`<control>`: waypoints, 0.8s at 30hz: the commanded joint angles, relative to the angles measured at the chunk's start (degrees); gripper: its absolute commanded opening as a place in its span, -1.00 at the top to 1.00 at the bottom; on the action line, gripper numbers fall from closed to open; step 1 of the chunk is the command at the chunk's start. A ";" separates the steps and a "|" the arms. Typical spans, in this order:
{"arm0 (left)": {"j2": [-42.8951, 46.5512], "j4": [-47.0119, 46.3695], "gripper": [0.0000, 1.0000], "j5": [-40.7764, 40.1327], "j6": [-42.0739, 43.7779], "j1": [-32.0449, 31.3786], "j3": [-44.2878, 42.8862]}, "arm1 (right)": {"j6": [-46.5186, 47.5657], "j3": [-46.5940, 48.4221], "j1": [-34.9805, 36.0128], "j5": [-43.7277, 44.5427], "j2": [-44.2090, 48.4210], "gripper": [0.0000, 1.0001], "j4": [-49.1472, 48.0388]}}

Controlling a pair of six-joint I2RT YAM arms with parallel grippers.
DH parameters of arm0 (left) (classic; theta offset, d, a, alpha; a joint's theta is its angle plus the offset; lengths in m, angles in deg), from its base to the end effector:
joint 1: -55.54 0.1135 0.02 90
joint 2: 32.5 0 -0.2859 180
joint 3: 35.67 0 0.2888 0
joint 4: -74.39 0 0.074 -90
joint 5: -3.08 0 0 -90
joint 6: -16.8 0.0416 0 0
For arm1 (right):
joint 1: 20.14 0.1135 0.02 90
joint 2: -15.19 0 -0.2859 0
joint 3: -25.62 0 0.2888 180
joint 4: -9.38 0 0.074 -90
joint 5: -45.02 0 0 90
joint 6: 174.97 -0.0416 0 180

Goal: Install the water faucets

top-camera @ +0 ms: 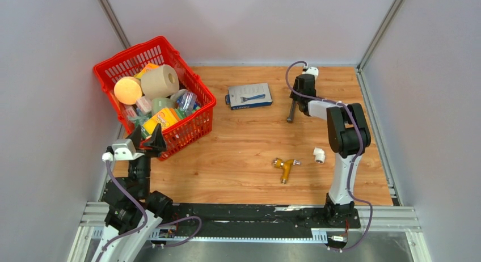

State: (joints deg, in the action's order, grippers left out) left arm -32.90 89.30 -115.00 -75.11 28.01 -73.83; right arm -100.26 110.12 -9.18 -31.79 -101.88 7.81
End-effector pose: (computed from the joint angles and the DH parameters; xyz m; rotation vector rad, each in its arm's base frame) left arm 0.0662 -0.0124 0.3353 -0.1666 1.2112 -0.1613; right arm 0.4845 0.0842 0.1536 0.2158 2.0851 0.0332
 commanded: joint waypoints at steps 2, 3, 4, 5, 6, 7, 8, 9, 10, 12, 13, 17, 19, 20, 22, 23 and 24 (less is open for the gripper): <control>3.48 -2.30 -0.42 1.62 0.60 1.42 0.16 | -6.59 3.34 -2.08 -1.94 -2.19 0.19 -0.06; 3.57 -2.22 -0.42 1.79 0.51 1.69 0.25 | -6.77 3.34 -2.35 -2.38 -1.93 0.12 -0.15; 3.66 -2.30 -0.43 1.80 0.51 1.78 0.25 | -6.60 2.99 -2.43 -2.82 -1.06 0.07 -0.24; 3.66 -2.30 -0.43 1.97 0.51 2.04 0.25 | -6.33 2.73 -2.61 -2.91 -0.18 0.04 -0.32; 3.74 -2.30 -0.43 1.97 0.51 2.13 0.33 | -5.81 2.11 -2.70 -2.99 0.96 0.00 -0.50; 3.74 -2.30 -0.43 2.15 0.51 2.13 0.42 | -5.20 1.24 -2.61 -2.73 2.54 -0.04 -0.85; 3.83 -2.30 -0.45 2.23 0.51 2.30 0.33 | -4.41 0.36 -2.70 -2.56 4.12 -0.10 -1.37; 4.01 -2.30 -0.46 2.41 0.51 2.39 0.33 | -3.27 -0.95 -2.70 -2.56 6.05 -0.13 -2.42; 4.09 -2.22 -0.49 2.85 0.51 2.48 0.33 | -2.30 -2.27 -2.87 -2.38 8.25 -0.16 -3.22; 4.45 -1.95 -0.59 2.68 0.16 2.74 0.07 | -1.33 -5.78 -3.05 -2.47 12.99 -0.22 -5.41; 4.71 -1.43 -0.62 2.33 -0.28 2.83 0.16 | -1.24 -7.63 -3.14 -2.64 15.36 -0.25 -6.38; 4.80 -0.02 -0.74 -0.49 -0.90 3.10 -0.46 | -0.01 -15.45 -4.28 -3.44 27.66 -0.52 -8.14; 4.89 0.24 -0.75 -1.37 -0.90 3.10 -0.46 | 0.00 -19.75 -4.89 -3.00 33.38 -0.70 -10.07; 4.97 0.25 -0.75 -1.63 -0.99 3.10 -0.46 | -0.27 -21.95 -5.24 -2.65 36.36 -0.80 -10.95; 5.06 0.51 -0.76 -2.59 -1.60 3.10 -0.46 | -0.44 -25.38 -5.86 -1.86 41.55 -1.00 -11.66; 4.89 0.77 -0.76 -3.21 -1.69 3.10 -0.46 | -0.62 -26.53 -6.12 -1.16 44.01 -1.00 -11.05; 4.71 0.95 -0.76 -4.00 -1.87 3.10 -0.63 | -0.71 -27.41 -6.39 -0.63 45.95 -1.00 -9.83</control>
State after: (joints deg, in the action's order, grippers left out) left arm -32.90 89.30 -115.96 -75.92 30.61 -73.50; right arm -100.94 86.99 -14.42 -34.41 -62.34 -0.50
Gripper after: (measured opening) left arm 0.879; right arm 0.995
